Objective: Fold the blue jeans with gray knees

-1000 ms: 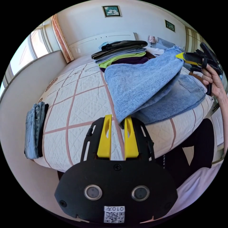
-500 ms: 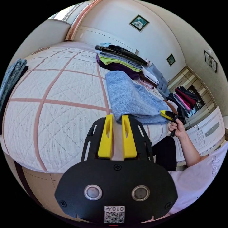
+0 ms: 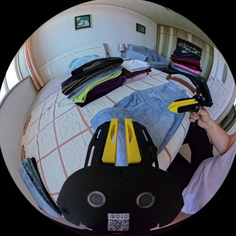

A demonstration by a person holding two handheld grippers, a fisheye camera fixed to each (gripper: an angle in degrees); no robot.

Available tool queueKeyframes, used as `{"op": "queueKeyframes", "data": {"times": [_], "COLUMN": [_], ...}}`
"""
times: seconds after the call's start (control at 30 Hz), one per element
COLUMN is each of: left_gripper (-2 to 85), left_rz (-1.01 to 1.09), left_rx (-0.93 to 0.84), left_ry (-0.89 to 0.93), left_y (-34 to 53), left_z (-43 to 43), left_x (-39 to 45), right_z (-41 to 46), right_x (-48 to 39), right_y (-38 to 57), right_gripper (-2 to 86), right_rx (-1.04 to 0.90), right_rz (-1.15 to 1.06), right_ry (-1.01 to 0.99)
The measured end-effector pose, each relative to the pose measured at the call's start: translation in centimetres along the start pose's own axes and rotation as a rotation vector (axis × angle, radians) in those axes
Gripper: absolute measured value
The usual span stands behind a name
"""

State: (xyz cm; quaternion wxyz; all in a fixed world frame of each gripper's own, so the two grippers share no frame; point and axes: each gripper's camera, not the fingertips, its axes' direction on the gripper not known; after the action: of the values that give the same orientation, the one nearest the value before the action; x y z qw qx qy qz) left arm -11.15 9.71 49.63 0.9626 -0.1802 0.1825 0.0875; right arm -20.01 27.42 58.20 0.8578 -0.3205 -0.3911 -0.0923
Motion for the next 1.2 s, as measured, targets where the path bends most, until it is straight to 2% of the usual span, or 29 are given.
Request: {"op": "queueKeyframes", "data": {"times": [0.03, 0.07, 0.1, 0.17, 0.27, 0.37, 0.43, 0.5, 0.6, 0.7, 0.87, 1.0, 1.07, 1.17, 1.2], "left_gripper": [1.6, 1.2, 0.8, 0.8, 1.9, 4.9, 7.4, 8.9, 10.1, 10.4, 10.0, 8.1, 7.0, 5.2, 4.6], "left_rz": [-0.003, -0.007, -0.029, -0.109, -0.163, -0.167, -0.224, -0.233, -0.146, -0.078, -0.027, 0.1, 0.054, -0.176, -0.243], "left_rx": [-0.098, -0.123, -0.136, -0.087, -0.052, 0.035, 0.151, 0.167, 0.115, 0.167, 0.141, 0.025, 0.055, 0.115, 0.142], "left_ry": [-0.027, -0.042, -0.02, 0.053, 0.113, 0.067, -0.049, -0.119, -0.181, -0.294, -0.378, -0.433, -0.443, -0.322, -0.242], "left_y": [-0.5, -0.4, 0.4, 2.0, 2.7, 3.8, 7.6, 11.0, 15.3, 17.5, 15.8, 13.8, 13.9, 15.3, 16.2], "left_z": [2.4, 3.4, 4.9, 5.9, 4.8, 0.1, -5.1, -7.2, -7.6, -8.6, -7.5, -4.1, -4.7, -6.3, -6.3], "left_x": [-0.3, -0.4, -0.9, -2.0, -2.6, -1.4, 0.0, 1.6, 5.6, 9.4, 11.2, 12.4, 11.9, 8.6, 7.4], "right_z": [1.4, 2.8, 3.0, 2.7, 2.7, 1.6, 0.3, -1.2, -2.4, -2.1, -0.7, -0.7, -0.9, 0.4, 0.7], "right_x": [0.4, 1.5, 2.0, 5.0, 5.2, 3.8, 3.0, 2.1, 0.6, -0.6, -2.6, -3.2, -3.1, -0.7, -0.2], "right_y": [0.7, 1.9, 2.7, 5.0, 4.9, 5.2, 6.0, 7.0, 7.5, 6.6, 5.7, 6.0, 6.1, 6.8, 7.1], "right_gripper": [5.1, 4.2, 3.7, 2.7, 2.9, 5.3, 7.3, 8.5, 9.7, 10.4, 10.4, 10.5, 10.5, 10.1, 9.7], "right_rx": [-0.052, -0.099, -0.073, 0.03, 0.011, 0.004, 0.029, 0.085, 0.131, 0.124, 0.076, 0.068, 0.055, -0.022, -0.034], "right_rz": [0.024, 0.072, 0.085, 0.242, 0.235, 0.175, 0.168, 0.149, 0.088, 0.053, 0.022, 0.02, 0.021, 0.09, 0.09], "right_ry": [0.068, 0.133, 0.11, -0.084, -0.093, -0.069, -0.052, -0.01, 0.001, -0.025, -0.051, -0.045, 0.016, 0.14, 0.121]}}
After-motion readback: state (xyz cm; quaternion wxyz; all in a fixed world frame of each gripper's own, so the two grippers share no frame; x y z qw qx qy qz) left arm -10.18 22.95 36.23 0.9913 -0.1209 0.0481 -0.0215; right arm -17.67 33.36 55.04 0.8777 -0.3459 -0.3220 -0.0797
